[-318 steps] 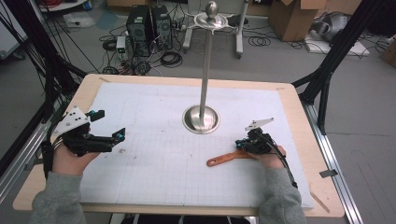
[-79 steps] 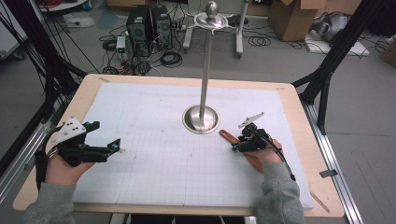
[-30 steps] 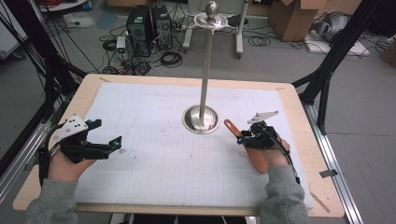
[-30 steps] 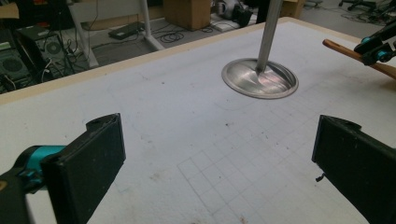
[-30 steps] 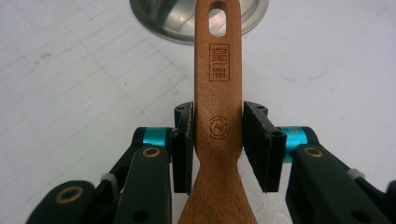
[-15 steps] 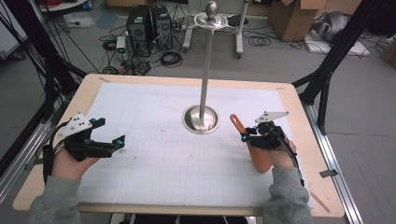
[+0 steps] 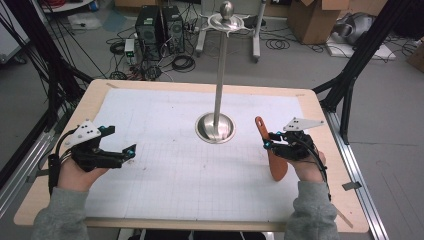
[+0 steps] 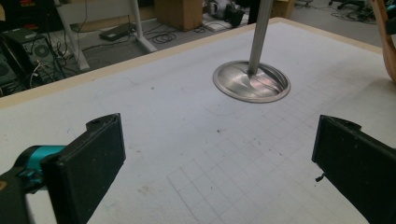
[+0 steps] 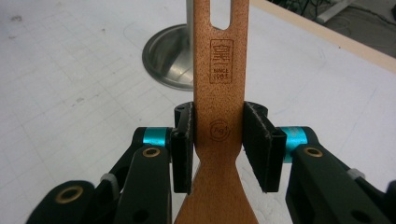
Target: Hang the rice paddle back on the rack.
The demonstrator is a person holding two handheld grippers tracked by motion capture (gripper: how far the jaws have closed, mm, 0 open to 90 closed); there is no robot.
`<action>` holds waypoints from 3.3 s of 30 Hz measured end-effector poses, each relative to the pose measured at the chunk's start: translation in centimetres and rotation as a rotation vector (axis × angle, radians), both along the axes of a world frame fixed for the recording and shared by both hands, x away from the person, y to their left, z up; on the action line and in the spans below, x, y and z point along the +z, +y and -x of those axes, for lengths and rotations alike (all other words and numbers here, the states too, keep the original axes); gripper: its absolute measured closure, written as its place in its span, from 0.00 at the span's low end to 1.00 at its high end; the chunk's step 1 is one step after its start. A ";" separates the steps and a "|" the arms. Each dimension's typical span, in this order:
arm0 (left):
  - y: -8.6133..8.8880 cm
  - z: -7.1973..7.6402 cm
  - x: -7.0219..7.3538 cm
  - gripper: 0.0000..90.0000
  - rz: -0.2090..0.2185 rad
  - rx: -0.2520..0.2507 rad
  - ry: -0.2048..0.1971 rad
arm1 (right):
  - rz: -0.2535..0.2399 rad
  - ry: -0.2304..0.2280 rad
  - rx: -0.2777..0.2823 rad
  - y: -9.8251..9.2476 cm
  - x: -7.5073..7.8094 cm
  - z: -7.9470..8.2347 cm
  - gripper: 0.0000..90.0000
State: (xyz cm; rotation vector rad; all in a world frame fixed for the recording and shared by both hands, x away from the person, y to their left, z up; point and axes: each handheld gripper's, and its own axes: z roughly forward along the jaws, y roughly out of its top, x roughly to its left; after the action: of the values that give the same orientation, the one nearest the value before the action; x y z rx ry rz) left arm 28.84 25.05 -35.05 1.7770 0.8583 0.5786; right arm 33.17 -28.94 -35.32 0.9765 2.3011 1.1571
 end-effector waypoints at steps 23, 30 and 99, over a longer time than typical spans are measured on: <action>-0.1 0.1 0.1 0.03 0.005 -0.001 -0.003 | -0.102 -0.120 0.016 -1.0 2.6 1.8 0.72; -0.2 0.1 0.1 0.03 -0.001 -0.003 -0.008 | -0.099 -0.122 0.020 -0.9 2.5 1.7 0.72; 0.4 1.0 0.7 0.03 0.016 0.012 -0.038 | -0.141 -0.167 0.049 1.6 12.9 -3.7 0.72</action>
State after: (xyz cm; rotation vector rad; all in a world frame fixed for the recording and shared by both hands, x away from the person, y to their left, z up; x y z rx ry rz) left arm 27.80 25.45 -34.31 1.7416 0.8456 0.6101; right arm 36.82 -27.33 -22.40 0.8406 2.1473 1.3817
